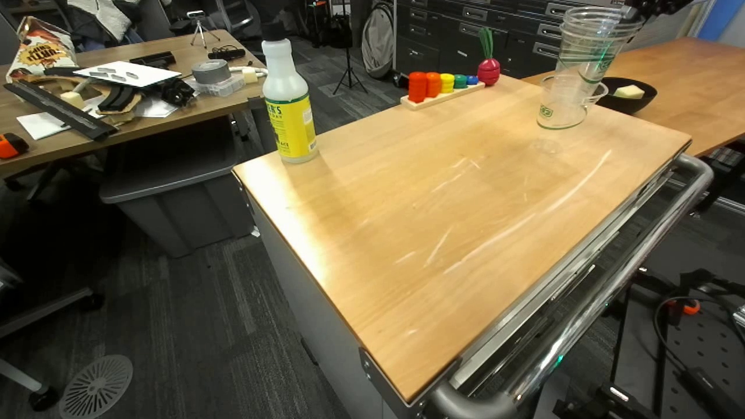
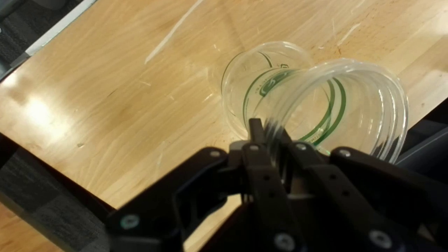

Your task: Stack the cups together

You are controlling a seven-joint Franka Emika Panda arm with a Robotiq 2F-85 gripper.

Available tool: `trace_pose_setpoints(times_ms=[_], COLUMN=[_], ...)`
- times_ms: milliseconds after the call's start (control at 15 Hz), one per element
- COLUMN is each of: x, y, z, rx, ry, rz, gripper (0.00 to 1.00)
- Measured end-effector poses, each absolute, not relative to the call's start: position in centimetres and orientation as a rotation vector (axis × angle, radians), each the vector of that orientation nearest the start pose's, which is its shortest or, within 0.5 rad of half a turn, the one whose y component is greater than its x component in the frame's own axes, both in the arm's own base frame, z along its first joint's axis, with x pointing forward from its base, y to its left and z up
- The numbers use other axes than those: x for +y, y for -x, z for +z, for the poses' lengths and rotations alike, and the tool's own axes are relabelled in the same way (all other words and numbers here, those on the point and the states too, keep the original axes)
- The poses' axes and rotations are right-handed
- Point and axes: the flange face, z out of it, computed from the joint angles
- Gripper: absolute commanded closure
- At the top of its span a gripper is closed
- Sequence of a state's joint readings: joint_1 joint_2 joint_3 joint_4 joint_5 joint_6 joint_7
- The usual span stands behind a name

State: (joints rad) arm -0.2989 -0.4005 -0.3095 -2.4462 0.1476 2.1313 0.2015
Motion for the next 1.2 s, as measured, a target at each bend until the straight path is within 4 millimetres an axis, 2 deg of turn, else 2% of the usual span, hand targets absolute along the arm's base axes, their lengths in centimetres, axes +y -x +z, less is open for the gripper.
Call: trace_pose_setpoints(times_ms=[133, 200, 667, 867, 1000, 1200], x=[-24.8, -25.0, -25.2, -25.1, -24.5, -22.3], y=[-35.7, -35.6, -35.3, -35.5, -35.8, -36.5], z=[44.5, 44.4, 44.2, 44.6, 45.8, 49.9], rx=[1.226, 1.229, 1.228, 1.211, 1.154, 0.975], ry=[2.637, 2.637, 2.635, 2.648, 2.699, 2.796], rz=[-0.153, -0.151, -0.146, -0.158, -0.127, 0.005], gripper=[0.62, 0.56, 0.02, 0.00, 0.00, 0.00])
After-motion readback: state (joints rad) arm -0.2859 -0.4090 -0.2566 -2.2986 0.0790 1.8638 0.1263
